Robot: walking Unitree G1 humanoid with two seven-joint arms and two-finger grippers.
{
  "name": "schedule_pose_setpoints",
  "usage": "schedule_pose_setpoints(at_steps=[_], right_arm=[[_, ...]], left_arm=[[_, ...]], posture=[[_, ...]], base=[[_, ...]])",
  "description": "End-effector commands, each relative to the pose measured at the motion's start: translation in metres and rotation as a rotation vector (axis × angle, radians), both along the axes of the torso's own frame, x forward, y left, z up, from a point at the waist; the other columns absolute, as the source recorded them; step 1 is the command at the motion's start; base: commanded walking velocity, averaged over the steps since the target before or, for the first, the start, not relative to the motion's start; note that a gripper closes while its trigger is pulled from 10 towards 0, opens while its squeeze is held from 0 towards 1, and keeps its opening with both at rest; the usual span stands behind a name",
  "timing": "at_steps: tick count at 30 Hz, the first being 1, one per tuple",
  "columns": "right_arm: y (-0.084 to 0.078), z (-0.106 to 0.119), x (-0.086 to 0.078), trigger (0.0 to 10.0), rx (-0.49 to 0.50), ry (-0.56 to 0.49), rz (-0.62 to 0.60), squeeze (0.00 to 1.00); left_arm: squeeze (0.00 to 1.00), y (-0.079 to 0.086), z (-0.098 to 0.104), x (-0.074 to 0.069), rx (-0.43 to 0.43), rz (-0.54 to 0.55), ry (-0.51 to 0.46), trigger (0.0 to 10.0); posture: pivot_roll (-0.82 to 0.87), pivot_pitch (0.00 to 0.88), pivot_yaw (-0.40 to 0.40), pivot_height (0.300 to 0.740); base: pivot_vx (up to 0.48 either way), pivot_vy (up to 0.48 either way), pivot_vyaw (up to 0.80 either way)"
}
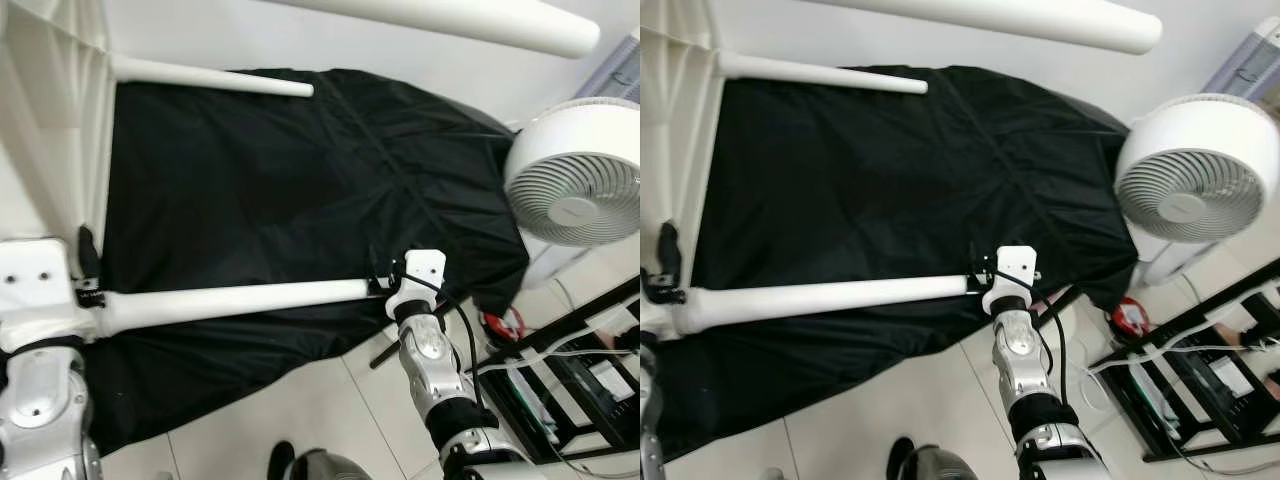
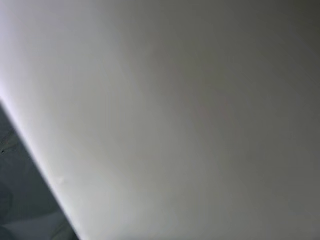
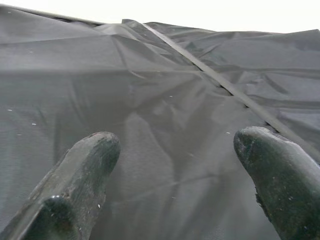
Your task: Building children table
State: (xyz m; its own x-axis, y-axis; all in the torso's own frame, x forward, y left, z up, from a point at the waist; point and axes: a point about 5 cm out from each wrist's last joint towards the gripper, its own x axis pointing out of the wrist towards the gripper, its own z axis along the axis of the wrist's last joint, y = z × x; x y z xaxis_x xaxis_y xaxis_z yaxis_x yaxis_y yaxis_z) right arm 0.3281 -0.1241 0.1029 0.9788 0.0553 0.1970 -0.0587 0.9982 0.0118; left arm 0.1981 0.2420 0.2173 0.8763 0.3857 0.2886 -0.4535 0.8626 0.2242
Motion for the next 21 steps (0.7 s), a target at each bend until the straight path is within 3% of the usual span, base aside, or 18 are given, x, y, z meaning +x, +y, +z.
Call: schedule_pose_setpoints(at_steps=[1,9,15,21], right_arm=[[-0.003,-0.018,-0.005,10.0,-0.011,0.083,-0.002,0.0],[-0.002,-0.019,-0.006,10.0,-0.015,0.084,0.008,0.0],[-0.003,-0.02,-0.007,10.0,-0.015,0.085,0.006,0.0],[-0.003,-0.021,-0.008,10.0,-0.013,0.087,0.002,0.0]], left_arm=[[0.0,0.048,0.008,-0.037,0.055,0.468,-0.055,0.0],[0.0,0.039,0.013,-0.041,0.081,0.442,-0.054,0.0],[0.0,0.04,0.012,-0.044,0.079,0.441,-0.048,0.0],[0.0,0.046,0.016,-0.049,0.136,0.435,-0.035,0.0]], posture=[[0.38,0.174,-0.218,0.74],[0.37,0.187,-0.216,0.74],[0.37,0.189,-0.214,0.74],[0.36,0.203,-0.205,0.74]], base=[[0.0,0.0,0.0],[0.0,0.0,0.0],[0.0,0.0,0.0],[0.0,0.0,0.0]])
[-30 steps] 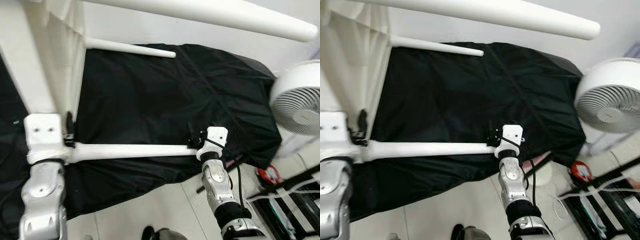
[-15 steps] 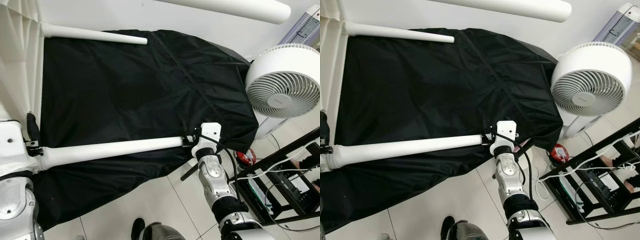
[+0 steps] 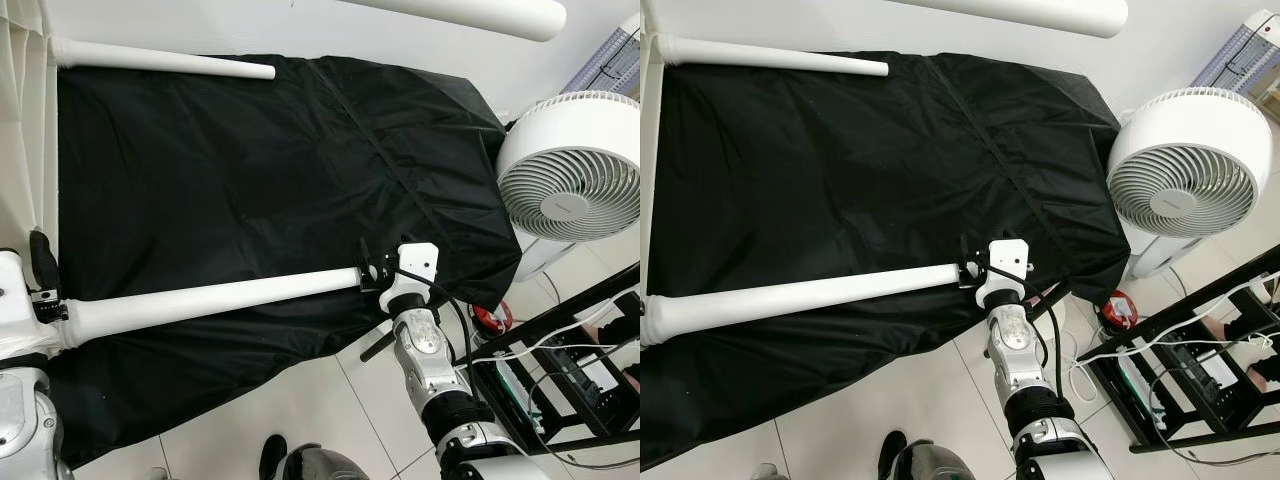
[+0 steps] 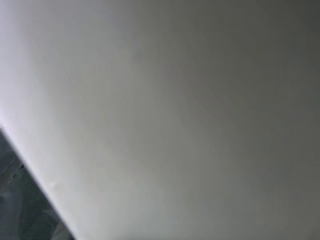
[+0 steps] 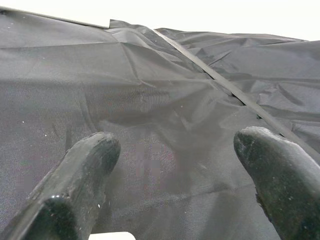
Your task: Building children table
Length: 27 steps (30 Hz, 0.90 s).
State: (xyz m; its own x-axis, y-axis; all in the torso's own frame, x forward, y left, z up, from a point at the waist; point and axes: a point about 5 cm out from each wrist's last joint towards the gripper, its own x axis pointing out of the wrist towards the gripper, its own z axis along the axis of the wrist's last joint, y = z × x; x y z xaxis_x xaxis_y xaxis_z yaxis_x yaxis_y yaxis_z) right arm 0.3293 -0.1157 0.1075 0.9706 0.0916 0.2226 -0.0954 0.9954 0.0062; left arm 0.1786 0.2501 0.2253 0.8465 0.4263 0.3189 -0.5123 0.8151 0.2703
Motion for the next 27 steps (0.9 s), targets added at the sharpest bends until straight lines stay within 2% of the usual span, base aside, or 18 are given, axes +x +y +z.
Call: schedule_pose_setpoints(at_steps=[1,4,8,10,17,19,20,21,22,23,24,27], right_arm=[[-0.011,-0.026,-0.01,10.0,-0.012,0.113,-0.036,0.0],[-0.011,-0.026,-0.01,10.0,-0.013,0.111,-0.036,0.0],[-0.016,-0.027,-0.011,10.0,-0.024,0.111,-0.039,0.0],[-0.016,-0.026,-0.011,10.0,-0.025,0.11,-0.038,0.0],[-0.012,-0.03,-0.013,10.0,-0.037,0.126,-0.012,0.0],[-0.01,-0.031,-0.013,10.0,-0.033,0.13,-0.009,0.0],[-0.008,-0.032,-0.013,10.0,-0.03,0.134,-0.004,0.0],[-0.006,-0.032,-0.014,10.0,-0.028,0.135,0.0,0.0],[-0.005,-0.033,-0.014,10.0,-0.027,0.137,0.001,0.0],[-0.005,-0.033,-0.014,10.0,-0.027,0.137,0.001,0.0],[-0.004,-0.033,-0.015,10.0,-0.025,0.138,0.0,0.0],[-0.005,-0.033,-0.015,10.0,-0.025,0.136,-0.007,0.0]], left_arm=[[0.0,0.04,0.008,-0.031,0.09,0.37,-0.028,0.0],[0.0,0.042,0.009,-0.034,0.108,0.381,-0.021,0.0],[0.0,0.042,0.006,-0.05,0.094,0.421,-0.015,0.0],[0.0,0.041,0.004,-0.053,0.09,0.429,-0.013,0.0],[0.0,0.045,0.007,-0.073,0.099,0.513,-0.016,0.0],[0.0,0.046,0.005,-0.07,0.1,0.481,0.021,0.0],[0.0,0.047,0.0,-0.063,0.051,0.436,0.023,9.3],[0.0,0.046,-0.002,-0.056,0.023,0.388,0.016,10.0],[0.0,0.042,-0.004,-0.047,0.016,0.319,0.01,10.0],[0.0,0.042,-0.004,-0.047,0.016,0.319,0.01,10.0],[0.0,0.035,-0.004,-0.032,0.031,0.213,0.005,10.0],[0.0,0.018,-0.003,-0.007,0.05,-0.01,0.0,10.0]], posture=[[0.36,0.205,-0.202,0.74],[0.36,0.205,-0.202,0.74],[0.35,0.218,-0.212,0.74],[0.35,0.218,-0.212,0.74],[0.39,0.255,-0.229,0.74],[0.39,0.259,-0.229,0.74],[0.4,0.253,-0.223,0.74],[0.4,0.255,-0.221,0.74],[0.4,0.255,-0.221,0.74],[0.4,0.255,-0.221,0.74],[0.4,0.25,-0.212,0.74],[0.39,0.239,-0.195,0.74]], base=[[0.0,0.0,0.0],[0.0,0.0,0.0],[0.0,0.0,0.0],[0.0,0.0,0.0],[0.0,0.0,0.0],[0.0,0.0,0.0],[0.0,0.0,0.0],[0.0,0.0,0.0],[0.0,0.0,0.0],[0.0,0.0,0.0],[0.0,0.0,0.0],[0.0,0.0,0.0]])
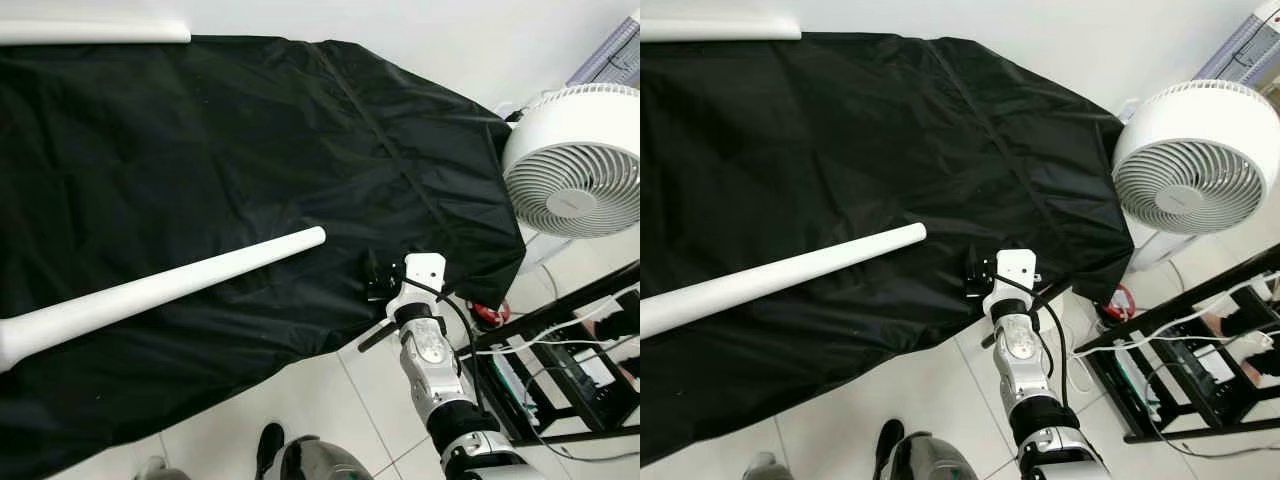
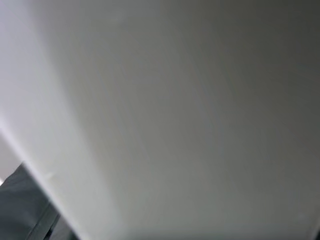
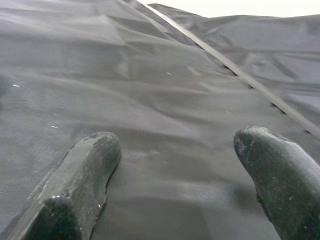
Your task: Building children table
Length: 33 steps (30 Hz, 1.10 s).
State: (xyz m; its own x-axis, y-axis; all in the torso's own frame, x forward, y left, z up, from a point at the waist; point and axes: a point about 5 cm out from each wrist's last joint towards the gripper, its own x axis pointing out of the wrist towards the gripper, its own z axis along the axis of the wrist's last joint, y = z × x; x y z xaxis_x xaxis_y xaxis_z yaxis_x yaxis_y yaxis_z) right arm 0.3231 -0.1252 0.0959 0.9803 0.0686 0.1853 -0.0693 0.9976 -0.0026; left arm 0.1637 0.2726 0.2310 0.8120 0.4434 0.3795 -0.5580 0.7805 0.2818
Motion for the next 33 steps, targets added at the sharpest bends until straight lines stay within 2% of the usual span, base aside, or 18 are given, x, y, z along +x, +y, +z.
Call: schedule_pose_setpoints(at_steps=[1,2,3,4,5,8,9,11,14,15,18,21,25,26,28,33], right_arm=[[0.002,-0.021,-0.008,10.0,-0.011,0.096,0.007,0.0],[-0.001,-0.021,-0.008,10.0,-0.009,0.093,-0.005,0.0],[-0.001,-0.021,-0.008,10.0,-0.009,0.093,-0.005,0.0],[-0.002,-0.02,-0.008,10.0,-0.008,0.092,-0.012,0.0],[-0.005,-0.02,-0.008,10.0,-0.009,0.09,-0.026,0.0],[-0.014,-0.022,-0.011,10.0,-0.01,0.085,-0.07,0.0],[-0.014,-0.022,-0.011,10.0,-0.01,0.085,-0.07,0.0],[-0.017,-0.024,-0.013,10.0,-0.011,0.086,-0.084,0.0],[-0.018,-0.024,-0.014,10.0,-0.013,0.086,-0.085,0.0],[-0.018,-0.025,-0.015,10.0,-0.017,0.087,-0.085,0.0],[-0.02,-0.026,-0.017,10.0,-0.029,0.087,-0.082,0.0],[-0.023,-0.026,-0.018,10.0,-0.04,0.086,-0.08,0.0],[-0.023,-0.026,-0.018,10.0,-0.042,0.086,-0.081,0.0],[-0.027,-0.027,-0.018,10.0,-0.05,0.086,-0.085,0.0],[-0.033,-0.027,-0.018,10.0,-0.066,0.091,-0.088,0.0],[-0.029,-0.026,-0.016,10.0,-0.07,0.09,-0.066,0.0]], left_arm=[[0.0,-0.008,-0.008,0.015,-0.022,-0.115,0.051,10.0],[0.0,-0.013,-0.006,0.019,-0.008,-0.163,0.044,10.0],[0.0,-0.013,-0.006,0.019,-0.008,-0.163,0.044,10.0],[0.05,-0.015,-0.005,0.021,0.005,-0.185,0.04,10.0],[1.0,-0.02,-0.007,0.025,0.014,-0.246,0.054,10.0],[1.0,-0.036,-0.014,0.033,0.004,-0.437,0.088,10.0],[1.0,-0.036,-0.014,0.033,0.004,-0.437,0.088,10.0],[1.0,-0.044,-0.018,0.036,0.034,-0.527,0.117,10.0],[0.97,-0.048,-0.023,0.037,0.067,-0.584,0.155,10.0],[0.0,-0.05,-0.027,0.038,0.068,-0.623,0.174,10.0],[0.0,-0.054,-0.032,0.039,0.133,-0.698,0.21,10.0],[0.0,-0.05,-0.035,0.038,0.175,-0.677,0.238,10.0],[0.0,-0.05,-0.036,0.038,0.18,-0.675,0.238,10.0],[0.0,-0.042,-0.033,0.033,0.171,-0.582,0.198,10.0],[0.0,-0.034,-0.028,0.013,0.151,-0.393,0.106,10.0],[0.0,-0.035,-0.031,0.004,0.137,-0.35,0.092,10.0]], posture=[[0.38,0.227,-0.183,0.74],[0.38,0.227,-0.183,0.74],[0.38,0.227,-0.183,0.74],[0.38,0.227,-0.183,0.74],[0.36,0.215,-0.161,0.74],[0.33,0.202,-0.138,0.74],[0.33,0.202,-0.138,0.74],[0.32,0.197,-0.13,0.74],[0.32,0.197,-0.128,0.74],[0.32,0.194,-0.126,0.74],[0.31,0.192,-0.126,0.74],[0.31,0.191,-0.129,0.74],[0.31,0.191,-0.129,0.74],[0.31,0.193,-0.132,0.74],[0.32,0.196,-0.149,0.74],[0.34,0.199,-0.161,0.74]], base=[[0.0,0.0,0.0],[0.0,0.0,0.0],[0.0,0.0,0.0],[0.0,0.0,0.0],[0.0,0.0,0.0],[0.0,0.0,0.0],[0.0,0.0,0.0],[0.0,0.0,0.0],[0.0,0.0,0.0],[0.0,0.0,0.0],[0.0,0.0,0.0],[0.0,0.0,0.0],[0.0,0.0,0.0],[0.0,0.0,0.0],[0.0,0.0,0.0],[0.0,0.0,0.0]])
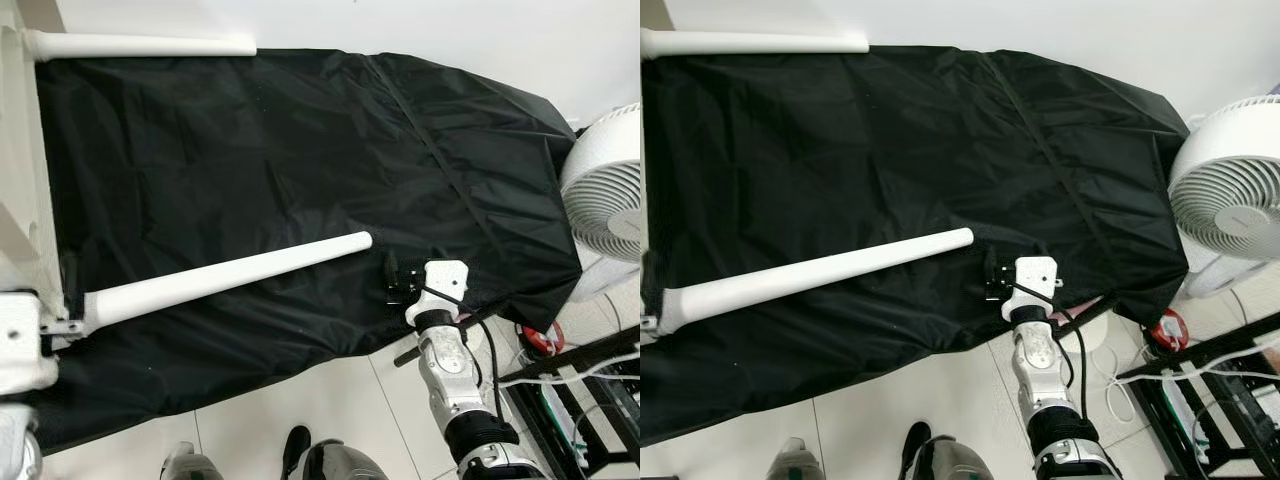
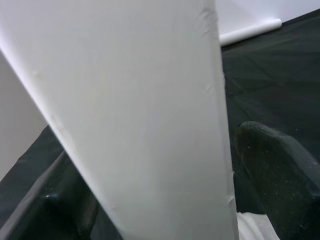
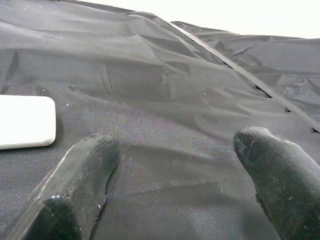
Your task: Building children table
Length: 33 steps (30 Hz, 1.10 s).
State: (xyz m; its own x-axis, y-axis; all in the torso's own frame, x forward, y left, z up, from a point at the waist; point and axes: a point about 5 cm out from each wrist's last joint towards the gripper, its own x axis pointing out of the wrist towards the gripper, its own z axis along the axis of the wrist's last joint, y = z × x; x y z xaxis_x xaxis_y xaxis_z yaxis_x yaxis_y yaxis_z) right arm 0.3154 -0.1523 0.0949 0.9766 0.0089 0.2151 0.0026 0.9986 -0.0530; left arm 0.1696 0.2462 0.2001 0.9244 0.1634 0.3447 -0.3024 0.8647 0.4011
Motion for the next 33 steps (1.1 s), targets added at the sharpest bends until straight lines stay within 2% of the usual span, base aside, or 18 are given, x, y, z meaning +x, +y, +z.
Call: schedule_pose_setpoints(at_steps=[1,3,5,6,8,10,15,16,17,28,30,32,33], right_arm=[[0.0,-0.024,-0.007,10.0,-0.018,0.124,0.013,0.0],[0.0,-0.024,-0.007,10.0,-0.018,0.124,0.013,0.0],[0.004,-0.023,-0.005,10.0,-0.02,0.127,0.033,0.0],[0.004,-0.023,-0.005,10.0,-0.02,0.127,0.033,0.0],[0.01,-0.023,-0.002,10.0,-0.021,0.132,0.066,0.0],[0.013,-0.022,-0.002,10.0,-0.022,0.133,0.08,0.0],[0.015,-0.023,-0.001,10.0,-0.021,0.134,0.087,0.0],[0.017,-0.024,-0.002,10.0,-0.018,0.138,0.092,0.0],[0.017,-0.024,-0.003,10.0,-0.016,0.14,0.094,0.0],[0.025,-0.024,0.0,10.0,-0.007,0.146,0.119,0.0],[0.031,-0.022,0.003,10.0,-0.007,0.143,0.141,0.0],[0.031,-0.022,0.003,10.0,-0.007,0.143,0.141,0.0],[0.033,-0.02,0.005,10.0,-0.007,0.14,0.151,0.0]], left_arm=[[0.0,-0.009,0.001,-0.008,0.026,-0.038,-0.002,10.0],[0.0,-0.009,0.001,-0.008,0.026,-0.038,-0.002,10.0],[0.0,-0.009,0.004,-0.018,0.008,0.025,-0.04,10.0],[0.0,-0.009,0.004,-0.018,0.008,0.025,-0.04,10.0],[0.0,-0.017,0.011,-0.029,-0.039,0.099,-0.101,10.0],[0.0,-0.021,0.011,-0.036,-0.041,0.152,-0.115,10.0],[0.0,-0.027,0.008,-0.043,-0.031,0.2,-0.113,10.0],[0.0,-0.028,0.009,-0.052,-0.025,0.258,-0.123,10.0],[0.0,-0.028,0.009,-0.054,-0.024,0.274,-0.128,10.0],[0.0,-0.031,0.018,-0.061,-0.037,0.351,-0.181,10.0],[0.0,-0.03,0.029,-0.063,-0.015,0.379,-0.239,10.0],[0.0,-0.03,0.029,-0.063,-0.015,0.379,-0.239,10.0],[0.0,-0.029,0.039,-0.062,0.017,0.386,-0.292,10.0]], posture=[[0.35,0.206,-0.173,0.74],[0.35,0.206,-0.173,0.74],[0.37,0.209,-0.187,0.74],[0.37,0.209,-0.187,0.74],[0.38,0.212,-0.196,0.74],[0.39,0.214,-0.198,0.74],[0.4,0.217,-0.202,0.74],[0.41,0.219,-0.206,0.74],[0.41,0.219,-0.206,0.74],[0.43,0.221,-0.232,0.74],[0.45,0.219,-0.246,0.74],[0.45,0.219,-0.246,0.74],[0.45,0.219,-0.25,0.74]], base=[[0.0,0.0,0.0],[0.0,0.0,0.0],[0.0,0.0,0.0],[0.0,0.0,0.0],[0.0,0.0,0.0],[0.0,0.0,0.0],[0.0,0.0,0.0],[0.0,0.0,0.0],[0.0,0.0,0.0],[0.0,0.0,0.0],[0.0,0.0,0.0],[0.0,0.0,0.0],[0.0,0.0,0.0]])
